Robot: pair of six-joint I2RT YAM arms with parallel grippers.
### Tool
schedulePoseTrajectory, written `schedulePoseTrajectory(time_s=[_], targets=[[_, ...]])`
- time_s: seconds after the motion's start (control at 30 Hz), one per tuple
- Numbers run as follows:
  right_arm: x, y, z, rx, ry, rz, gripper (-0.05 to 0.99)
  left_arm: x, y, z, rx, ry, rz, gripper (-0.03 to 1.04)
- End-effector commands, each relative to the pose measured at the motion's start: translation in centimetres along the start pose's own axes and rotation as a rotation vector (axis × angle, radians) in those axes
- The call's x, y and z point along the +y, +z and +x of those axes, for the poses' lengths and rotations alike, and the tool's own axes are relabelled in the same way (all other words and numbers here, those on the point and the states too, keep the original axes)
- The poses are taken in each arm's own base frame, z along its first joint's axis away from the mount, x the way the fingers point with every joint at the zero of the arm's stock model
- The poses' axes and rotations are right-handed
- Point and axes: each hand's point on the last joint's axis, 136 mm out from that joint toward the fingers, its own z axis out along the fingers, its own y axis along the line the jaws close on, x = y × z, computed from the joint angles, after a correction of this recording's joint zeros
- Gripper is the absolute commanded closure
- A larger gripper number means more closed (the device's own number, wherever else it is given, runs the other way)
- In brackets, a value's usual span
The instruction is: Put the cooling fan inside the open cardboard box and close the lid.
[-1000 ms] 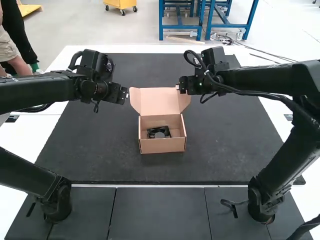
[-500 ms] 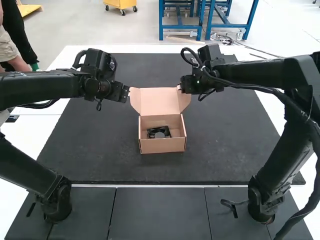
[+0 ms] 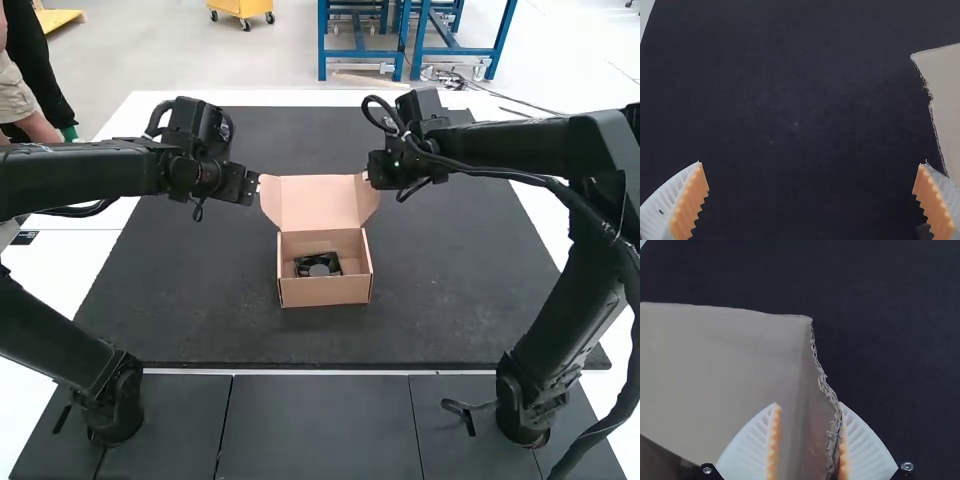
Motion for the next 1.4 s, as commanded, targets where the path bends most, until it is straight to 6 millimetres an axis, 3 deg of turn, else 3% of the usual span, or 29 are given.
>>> schedulePoseTrajectory(time_s=[0.0, 0.2, 0.33, 0.67, 1.07, 1.37], targets=[[-0.3, -0.5, -1.7, -0.03, 0.015, 0.005, 0.7, 0.5, -0.2, -1.7, -0.037, -0.02, -0.013, 0.04], [-0.3, -0.6, -1.8, -0.028, 0.015, 0.004, 0.85, 0.4, 0.2, -1.9, -0.038, -0.019, -0.012, 0.04], [-0.2, -0.6, -1.8, -0.027, 0.014, -0.002, 0.9, 0.3, 0.3, -2.3, -0.044, -0.02, -0.012, 0.04], [0.8, -0.4, -0.3, 0.014, 0.032, -0.054, 0.94, 0.1, 0.3, -2.8, -0.048, -0.018, -0.007, 0.04], [1.3, -0.5, 2.1, 0.052, 0.044, -0.092, 0.96, 0.1, 0.3, -2.1, -0.022, -0.017, -0.004, 0.04], [1.8, -1.1, 2.7, 0.05, 0.054, -0.126, 0.96, -0.3, 0.1, -1.9, -0.015, -0.02, 0.012, 0.04]])
